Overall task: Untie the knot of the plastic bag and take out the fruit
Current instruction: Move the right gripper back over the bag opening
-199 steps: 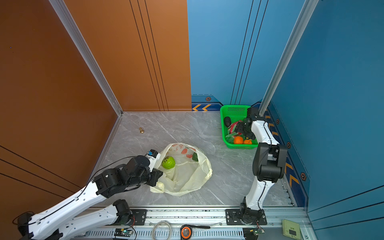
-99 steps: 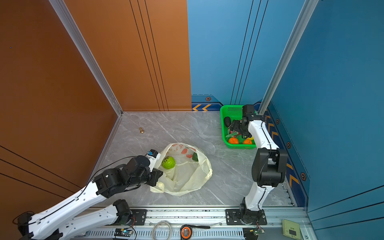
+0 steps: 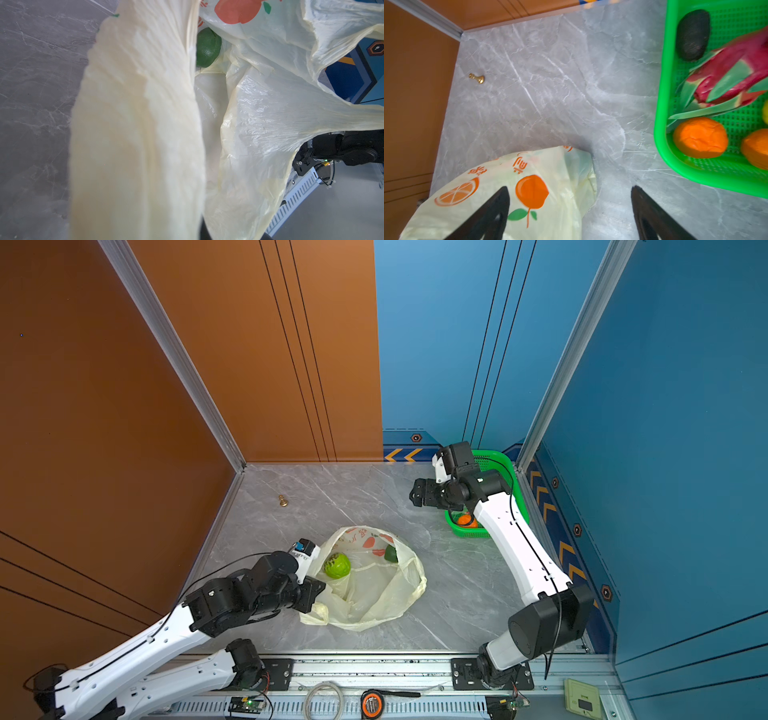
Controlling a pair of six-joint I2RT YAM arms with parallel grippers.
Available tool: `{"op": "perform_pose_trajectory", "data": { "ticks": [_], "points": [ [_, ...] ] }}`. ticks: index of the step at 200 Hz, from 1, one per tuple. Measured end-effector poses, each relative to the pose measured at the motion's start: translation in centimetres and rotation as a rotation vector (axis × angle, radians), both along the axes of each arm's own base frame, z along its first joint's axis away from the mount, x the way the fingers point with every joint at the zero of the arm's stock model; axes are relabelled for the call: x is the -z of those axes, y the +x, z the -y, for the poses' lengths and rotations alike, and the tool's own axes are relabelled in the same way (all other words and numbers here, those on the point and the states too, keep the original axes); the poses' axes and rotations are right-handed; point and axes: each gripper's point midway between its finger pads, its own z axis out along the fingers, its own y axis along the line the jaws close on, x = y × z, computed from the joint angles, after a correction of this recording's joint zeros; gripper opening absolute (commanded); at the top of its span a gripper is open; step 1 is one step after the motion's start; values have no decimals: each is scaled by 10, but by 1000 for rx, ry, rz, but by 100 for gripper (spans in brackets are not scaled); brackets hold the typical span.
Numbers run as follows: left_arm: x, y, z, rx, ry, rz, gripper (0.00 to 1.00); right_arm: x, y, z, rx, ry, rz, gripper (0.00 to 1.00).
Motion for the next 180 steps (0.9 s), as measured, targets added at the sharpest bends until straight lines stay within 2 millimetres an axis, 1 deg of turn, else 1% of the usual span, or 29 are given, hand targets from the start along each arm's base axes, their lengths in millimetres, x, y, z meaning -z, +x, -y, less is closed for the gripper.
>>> {"op": "perform_pose_trajectory", "data": {
  "ticks": [31, 42, 68, 89, 104, 125, 154, 180],
  "points": [
    [-2, 0, 0, 0, -6, 5, 0, -16, -33, -48, -118, 51, -3, 89],
    [-2, 0, 0, 0, -6, 5, 0, -21, -47, -67, -165, 65, -4, 89],
    [-2, 0, 0, 0, -6, 5, 0, -22, -84, -105, -271, 76, -23, 89],
    [-2, 0, 0, 1, -6, 6, 0, -18, -111, -129, -342, 70, -31, 89],
    [-2, 0, 0, 3, -5, 8, 0, -6, -130, -138, -390, 46, -45, 89],
    [-2, 0, 0, 7, -3, 11, 0, 21, -152, -146, -440, -9, -71, 89],
    [-2, 0, 0, 9, -2, 12, 0, 61, -174, -149, -502, -91, -109, 88],
    [-2, 0, 0, 11, 0, 14, 0, 87, -188, -148, -549, -143, -126, 87]
  ]
}}
